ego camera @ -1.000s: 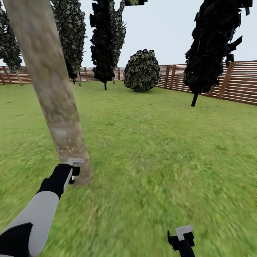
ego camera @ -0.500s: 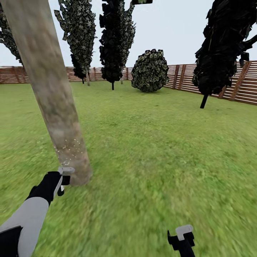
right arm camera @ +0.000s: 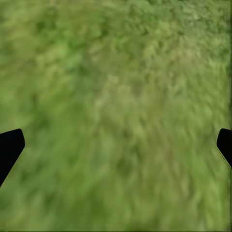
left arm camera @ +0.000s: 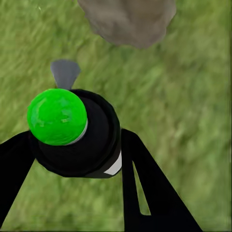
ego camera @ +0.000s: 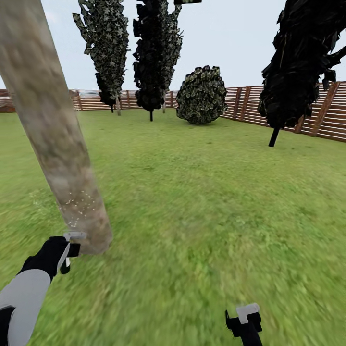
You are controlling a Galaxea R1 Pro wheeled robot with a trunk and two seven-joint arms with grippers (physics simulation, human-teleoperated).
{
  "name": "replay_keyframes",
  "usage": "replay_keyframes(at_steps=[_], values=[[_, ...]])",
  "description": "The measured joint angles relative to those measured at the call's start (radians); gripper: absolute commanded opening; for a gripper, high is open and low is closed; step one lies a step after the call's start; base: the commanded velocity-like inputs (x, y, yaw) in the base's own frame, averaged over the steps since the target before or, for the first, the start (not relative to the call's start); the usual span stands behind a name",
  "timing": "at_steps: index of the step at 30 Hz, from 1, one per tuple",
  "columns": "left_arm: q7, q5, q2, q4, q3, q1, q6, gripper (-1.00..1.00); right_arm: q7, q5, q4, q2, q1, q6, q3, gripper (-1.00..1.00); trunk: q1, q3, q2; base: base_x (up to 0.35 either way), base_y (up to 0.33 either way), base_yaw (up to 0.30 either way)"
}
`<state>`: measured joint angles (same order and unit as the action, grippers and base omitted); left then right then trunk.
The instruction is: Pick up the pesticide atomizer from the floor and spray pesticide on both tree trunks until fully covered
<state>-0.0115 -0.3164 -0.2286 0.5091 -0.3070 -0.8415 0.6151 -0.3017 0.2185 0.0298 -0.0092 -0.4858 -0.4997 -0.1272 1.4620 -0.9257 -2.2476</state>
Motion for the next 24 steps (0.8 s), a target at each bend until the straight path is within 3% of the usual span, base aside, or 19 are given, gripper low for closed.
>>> replay_keyframes(at_steps=[3,5,7,10,11,13,18,24], values=[[0.0,0.01,0.026,-0.093,0.001,0.005,-0.045,-1.0,0.0,0.0,0.0,0.0,0.0,0.0,0.0,1.0,0.0,0.0,0.0,0.138,-0.269,0.245],[0.001,0.009,0.057,-0.119,0.001,0.005,-0.092,-1.0,0.0,0.0,0.0,0.0,0.0,0.0,0.0,1.0,0.0,0.0,0.0,0.138,-0.269,0.27],[0.002,0.003,0.064,-0.124,0.0,0.005,-0.105,-1.0,0.0,0.0,0.0,0.0,0.0,0.0,0.0,1.0,0.0,0.0,0.0,0.164,-0.252,0.275],[0.002,-0.004,0.051,-0.126,-0.022,0.005,-0.111,-1.0,0.0,0.0,0.0,0.0,0.0,0.0,0.0,1.0,0.0,0.0,0.0,0.245,-0.186,0.277],[0.003,-0.012,0.03,-0.126,-0.049,0.005,-0.113,-1.0,0.0,0.0,0.0,0.0,0.0,0.0,0.0,1.0,0.0,0.0,0.0,0.282,-0.144,0.277],[0.004,-0.006,0.005,-0.128,-0.061,0.006,-0.115,-1.0,0.0,0.0,0.0,0.0,0.0,0.0,0.0,1.0,0.0,0.0,0.0,0.288,-0.134,0.277],[0.046,-0.002,0.005,-0.127,-0.064,0.006,-0.117,-1.0,0.0,0.0,0.0,0.0,0.0,0.0,0.0,1.0,0.0,0.0,0.0,0.295,-0.125,0.129],[0.053,0.003,0.019,-0.128,-0.063,0.006,-0.119,-1.0,0.0,0.0,0.0,0.0,0.0,0.0,-0.001,1.0,0.0,0.0,0.0,0.281,-0.142,0.082]])
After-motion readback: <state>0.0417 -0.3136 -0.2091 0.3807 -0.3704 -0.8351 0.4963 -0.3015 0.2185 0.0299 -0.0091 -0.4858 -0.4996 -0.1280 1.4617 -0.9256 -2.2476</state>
